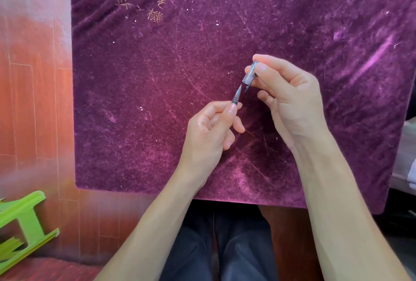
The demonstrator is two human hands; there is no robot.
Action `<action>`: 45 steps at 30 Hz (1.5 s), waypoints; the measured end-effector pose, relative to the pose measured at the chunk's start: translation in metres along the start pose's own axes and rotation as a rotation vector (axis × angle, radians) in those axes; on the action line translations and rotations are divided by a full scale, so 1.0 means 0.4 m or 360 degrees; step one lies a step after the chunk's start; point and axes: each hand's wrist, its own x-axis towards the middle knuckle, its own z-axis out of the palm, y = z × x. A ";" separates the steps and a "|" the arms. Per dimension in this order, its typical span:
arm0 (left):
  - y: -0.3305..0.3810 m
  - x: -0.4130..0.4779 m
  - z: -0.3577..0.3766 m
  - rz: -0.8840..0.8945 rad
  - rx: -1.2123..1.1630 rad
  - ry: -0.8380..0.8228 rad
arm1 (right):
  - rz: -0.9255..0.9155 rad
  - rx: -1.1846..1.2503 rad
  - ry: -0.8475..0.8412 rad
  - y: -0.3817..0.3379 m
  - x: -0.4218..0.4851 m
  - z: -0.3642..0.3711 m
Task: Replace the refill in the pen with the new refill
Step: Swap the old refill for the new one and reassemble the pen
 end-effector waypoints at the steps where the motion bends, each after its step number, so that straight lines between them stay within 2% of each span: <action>1: -0.001 -0.002 0.002 -0.0002 0.0000 -0.0003 | -0.0004 -0.0002 -0.0007 -0.001 -0.002 -0.001; 17: -0.002 -0.019 0.031 -0.0071 -0.0132 -0.0042 | -0.0075 -0.0164 -0.0169 0.014 -0.033 -0.028; 21: -0.004 -0.024 0.030 -0.0039 -0.0161 -0.0128 | -0.0137 -0.0124 -0.0187 0.021 -0.048 -0.022; 24: -0.005 -0.028 0.023 0.0027 -0.0079 -0.0159 | -0.0162 -0.0117 -0.0135 0.020 -0.054 -0.020; 30: -0.016 -0.040 0.035 0.0086 -0.0034 -0.0043 | -0.0163 -0.0096 -0.0035 0.020 -0.058 -0.007; 45: 0.008 -0.086 0.029 -0.0124 -0.0256 0.0062 | -0.0236 0.0024 0.0087 0.055 -0.086 0.062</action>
